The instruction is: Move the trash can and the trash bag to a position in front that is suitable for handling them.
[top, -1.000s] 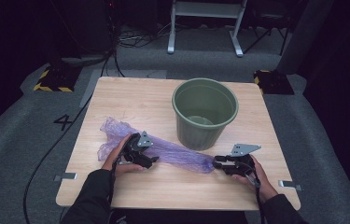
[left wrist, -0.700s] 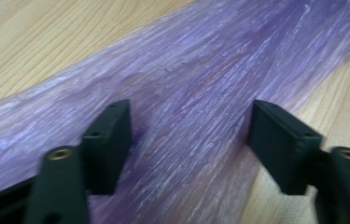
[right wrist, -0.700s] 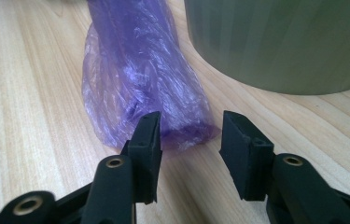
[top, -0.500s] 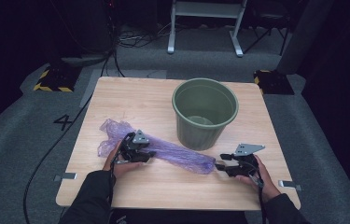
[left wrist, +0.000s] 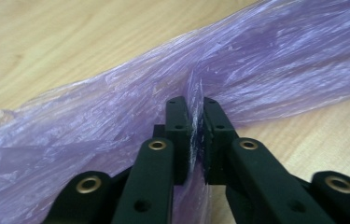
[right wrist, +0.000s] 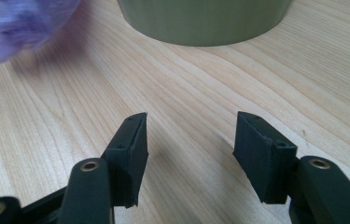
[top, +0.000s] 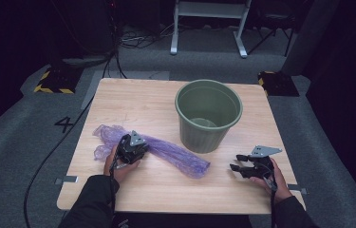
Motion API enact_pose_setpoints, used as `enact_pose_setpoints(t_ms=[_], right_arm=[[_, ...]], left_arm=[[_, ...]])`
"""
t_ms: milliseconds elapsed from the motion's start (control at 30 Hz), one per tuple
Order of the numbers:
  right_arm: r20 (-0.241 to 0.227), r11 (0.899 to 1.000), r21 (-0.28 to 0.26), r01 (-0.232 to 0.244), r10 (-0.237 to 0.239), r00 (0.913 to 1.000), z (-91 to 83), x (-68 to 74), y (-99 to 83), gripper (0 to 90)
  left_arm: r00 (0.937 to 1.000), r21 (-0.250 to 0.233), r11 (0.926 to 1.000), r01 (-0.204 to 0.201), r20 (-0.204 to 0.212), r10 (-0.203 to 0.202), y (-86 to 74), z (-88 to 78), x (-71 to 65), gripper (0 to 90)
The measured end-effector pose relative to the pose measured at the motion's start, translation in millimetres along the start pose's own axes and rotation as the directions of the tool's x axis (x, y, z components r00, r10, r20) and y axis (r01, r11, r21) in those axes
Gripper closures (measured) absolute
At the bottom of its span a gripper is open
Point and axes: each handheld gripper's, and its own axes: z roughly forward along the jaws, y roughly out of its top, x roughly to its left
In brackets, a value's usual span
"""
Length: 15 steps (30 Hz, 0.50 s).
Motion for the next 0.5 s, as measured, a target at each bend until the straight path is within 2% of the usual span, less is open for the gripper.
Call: enact_pose_setpoints(t_ms=[167, 300, 500], right_arm=[[0.002, 1.000, 0.014, 0.014, -0.014, 0.9999, 1.6, 1.5, 0.5, 43.6], [0.003, 1.000, 0.013, 0.004, -0.004, 1.0000, 1.3, -0.8, 0.4, 41.2], [0.009, 1.000, 0.014, -0.006, 0.006, 0.9999, 2.7, -2.2, 1.4, 37.1]], left_arm=[[0.9996, -0.027, 0.9994, 0.019, -0.021, -0.020, -1.4, -4.6, 4.6, 87.0], [0.9993, -0.032, 0.9992, 0.023, -0.028, -0.024, -2.4, -7.5, 6.6, 87.7], [0.9982, -0.068, 0.9964, 0.051, -0.027, -0.053, -3.3, -14.4, 10.8, 88.0]])
